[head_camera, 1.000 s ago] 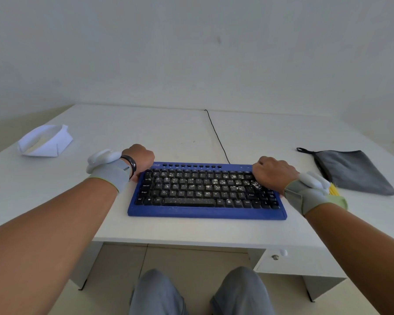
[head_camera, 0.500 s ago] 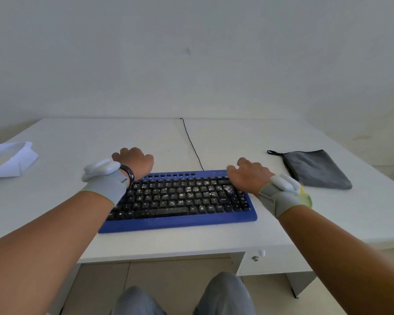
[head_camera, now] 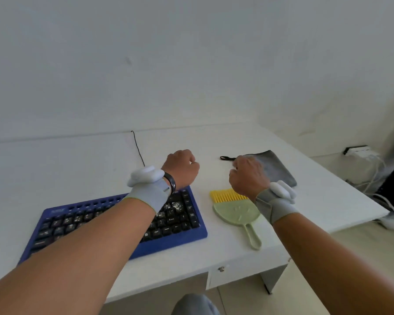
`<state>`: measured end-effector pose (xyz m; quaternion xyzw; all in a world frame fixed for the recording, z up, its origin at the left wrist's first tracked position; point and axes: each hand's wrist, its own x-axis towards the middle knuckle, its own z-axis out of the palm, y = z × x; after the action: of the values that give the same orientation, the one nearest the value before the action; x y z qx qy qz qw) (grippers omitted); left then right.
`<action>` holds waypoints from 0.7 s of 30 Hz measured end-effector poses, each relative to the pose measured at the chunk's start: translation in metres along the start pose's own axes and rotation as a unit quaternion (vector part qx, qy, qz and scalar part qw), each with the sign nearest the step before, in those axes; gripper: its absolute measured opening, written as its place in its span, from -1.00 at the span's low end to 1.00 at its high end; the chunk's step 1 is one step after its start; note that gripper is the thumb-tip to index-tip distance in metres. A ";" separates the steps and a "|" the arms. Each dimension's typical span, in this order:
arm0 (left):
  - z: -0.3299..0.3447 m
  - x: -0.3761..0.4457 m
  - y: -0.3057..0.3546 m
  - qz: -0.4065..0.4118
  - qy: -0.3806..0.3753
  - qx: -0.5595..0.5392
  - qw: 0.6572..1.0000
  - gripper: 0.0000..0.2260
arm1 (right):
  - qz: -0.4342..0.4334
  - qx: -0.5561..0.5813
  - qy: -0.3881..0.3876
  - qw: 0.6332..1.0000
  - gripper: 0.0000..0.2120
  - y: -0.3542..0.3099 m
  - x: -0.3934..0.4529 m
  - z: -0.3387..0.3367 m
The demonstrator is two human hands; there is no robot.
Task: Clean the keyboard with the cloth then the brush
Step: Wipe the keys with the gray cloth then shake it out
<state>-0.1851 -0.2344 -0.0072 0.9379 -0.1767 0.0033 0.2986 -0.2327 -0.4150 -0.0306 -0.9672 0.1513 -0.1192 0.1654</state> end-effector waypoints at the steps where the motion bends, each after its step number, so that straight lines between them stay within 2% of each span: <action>1: 0.008 0.007 0.012 0.007 -0.009 -0.009 1.000 -0.72 | 0.010 -0.007 0.007 1.000 -0.84 0.008 0.003 -0.001; 5: 0.042 0.032 0.046 0.006 -0.047 -0.029 0.998 -0.78 | 0.083 -0.037 0.011 0.996 -0.64 0.042 0.013 -0.008; 8: 0.066 0.047 0.068 -0.010 -0.077 -0.045 0.996 -0.77 | 0.144 -0.065 0.052 0.986 -0.60 0.066 0.023 -0.012; 12: 0.092 0.060 0.093 -0.038 -0.122 -0.058 0.990 -0.86 | 0.229 -0.037 0.034 0.972 -0.56 0.088 0.034 -0.015; 14: 0.100 0.066 0.104 -0.064 -0.117 -0.088 0.987 -0.87 | 0.242 -0.025 0.005 0.970 -0.54 0.097 0.039 -0.015; 16: 0.108 0.070 0.111 -0.099 -0.088 -0.125 0.983 -0.73 | 0.241 -0.021 -0.009 0.970 -0.54 0.103 0.042 -0.013; 17: 0.109 0.072 0.113 -0.113 -0.082 -0.143 0.980 -0.73 | 0.242 -0.016 -0.009 0.970 -0.55 0.105 0.043 -0.012; 19: 0.113 0.076 0.115 -0.153 -0.091 -0.201 0.963 -0.89 | 0.246 0.001 -0.009 0.969 -0.58 0.106 0.044 -0.011; 20: 0.114 0.078 0.115 -0.174 -0.096 -0.234 0.952 -0.90 | 0.251 0.008 -0.011 0.968 -0.58 0.106 0.044 -0.012; 21: 0.115 0.081 0.115 -0.191 -0.100 -0.257 0.942 -0.80 | 0.255 0.014 -0.012 0.967 -0.58 0.106 0.044 -0.013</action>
<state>-0.1593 -0.4130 -0.0285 0.8408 -0.0183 -0.1928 0.5056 -0.2219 -0.5288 -0.0488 -0.8954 0.3896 -0.0631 0.2060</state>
